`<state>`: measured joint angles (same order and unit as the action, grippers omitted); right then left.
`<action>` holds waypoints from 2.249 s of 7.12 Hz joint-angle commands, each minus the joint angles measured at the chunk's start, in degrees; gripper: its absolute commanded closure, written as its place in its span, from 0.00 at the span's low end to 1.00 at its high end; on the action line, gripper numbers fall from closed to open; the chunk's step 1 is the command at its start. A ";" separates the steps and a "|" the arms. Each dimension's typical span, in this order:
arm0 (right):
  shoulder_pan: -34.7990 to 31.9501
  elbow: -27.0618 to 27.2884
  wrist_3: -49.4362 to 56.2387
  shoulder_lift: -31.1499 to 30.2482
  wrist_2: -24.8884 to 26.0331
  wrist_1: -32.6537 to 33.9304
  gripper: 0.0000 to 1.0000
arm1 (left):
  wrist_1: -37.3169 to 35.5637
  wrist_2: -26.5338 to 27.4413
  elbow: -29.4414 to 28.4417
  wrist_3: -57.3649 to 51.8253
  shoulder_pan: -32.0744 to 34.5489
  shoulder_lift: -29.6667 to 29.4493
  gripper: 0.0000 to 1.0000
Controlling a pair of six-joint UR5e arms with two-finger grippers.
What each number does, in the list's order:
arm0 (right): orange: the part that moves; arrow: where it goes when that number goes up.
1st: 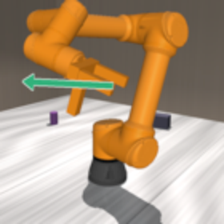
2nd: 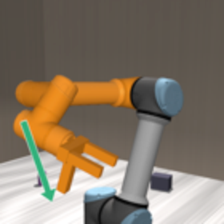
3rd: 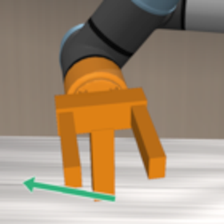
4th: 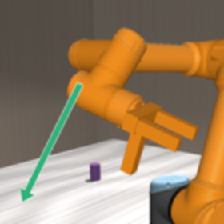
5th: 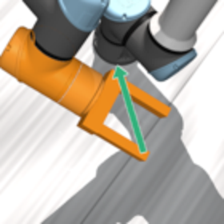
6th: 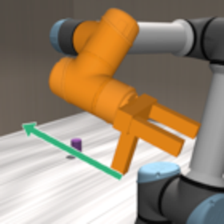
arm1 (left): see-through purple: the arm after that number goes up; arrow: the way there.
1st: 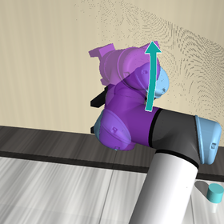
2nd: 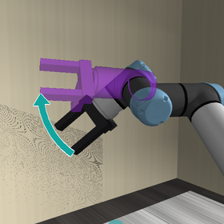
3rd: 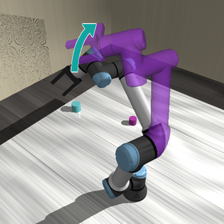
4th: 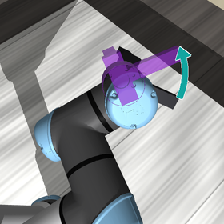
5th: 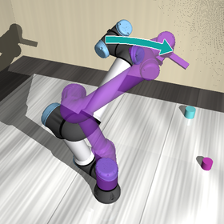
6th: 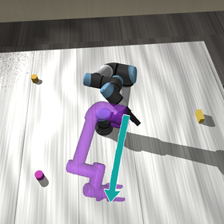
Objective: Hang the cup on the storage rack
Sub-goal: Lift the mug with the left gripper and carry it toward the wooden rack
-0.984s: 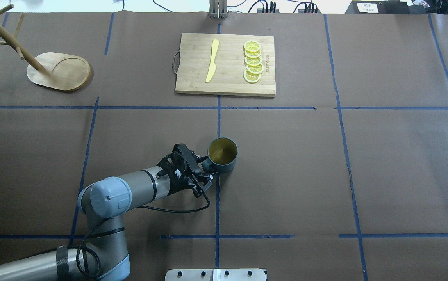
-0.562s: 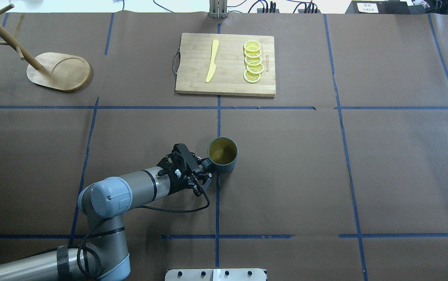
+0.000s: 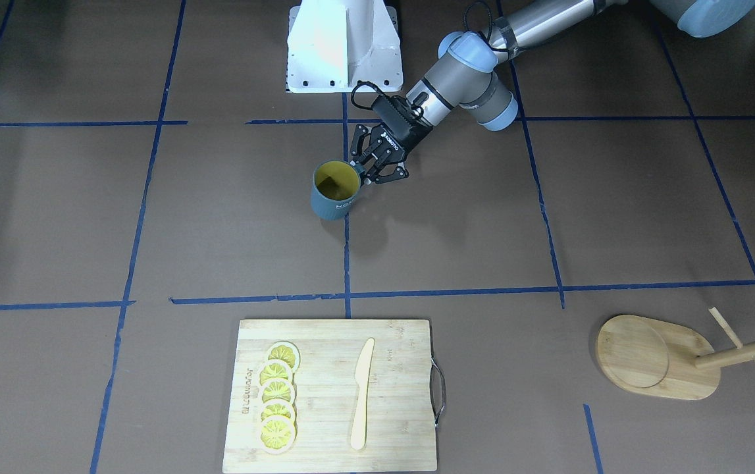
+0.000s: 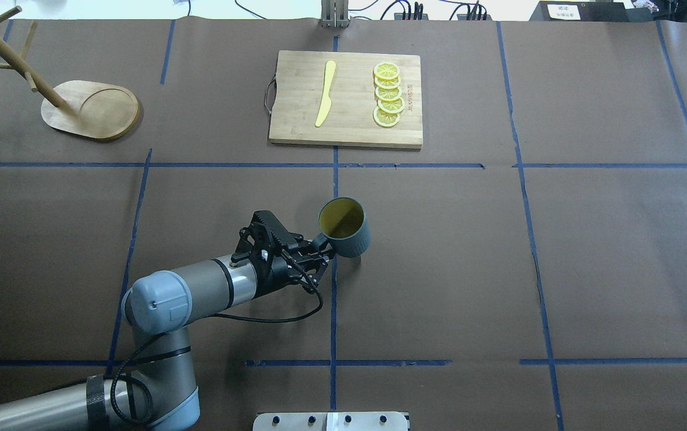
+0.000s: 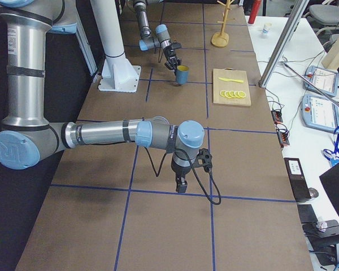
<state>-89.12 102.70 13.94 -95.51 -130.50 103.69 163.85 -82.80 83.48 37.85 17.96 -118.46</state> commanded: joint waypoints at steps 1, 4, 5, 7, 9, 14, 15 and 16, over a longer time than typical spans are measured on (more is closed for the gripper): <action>0.00 -0.04 0.03 0.06 0.07 -0.07 0.00 | 4.44 0.01 0.46 18.72 1.62 0.07 1.00; 0.00 0.13 0.03 0.06 0.07 -0.07 0.00 | 15.49 -0.08 1.16 61.51 8.02 -0.02 1.00; 0.00 0.22 0.03 0.06 0.07 -0.07 0.00 | 17.88 -0.16 1.16 72.87 12.58 0.16 1.00; 0.00 0.40 0.03 0.06 0.07 -0.07 0.00 | 20.36 0.01 1.16 92.92 19.44 0.16 1.00; 0.00 0.40 0.12 0.06 0.16 -0.07 0.00 | 26.23 6.03 0.46 109.39 23.59 1.03 1.00; 0.00 0.48 0.12 -0.20 0.16 -0.51 0.00 | 46.68 11.79 -14.26 127.72 33.35 6.22 1.00; 0.00 0.05 0.12 -0.81 0.24 -2.77 0.00 | 48.82 11.79 -17.35 129.74 35.19 6.22 1.00; 0.00 0.04 0.12 -0.99 0.25 -2.88 0.00 | 48.84 11.70 -18.86 130.02 36.34 6.22 1.00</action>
<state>-89.12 102.88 14.06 -96.16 -130.28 101.64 211.24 -71.05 67.36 166.75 52.67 -112.28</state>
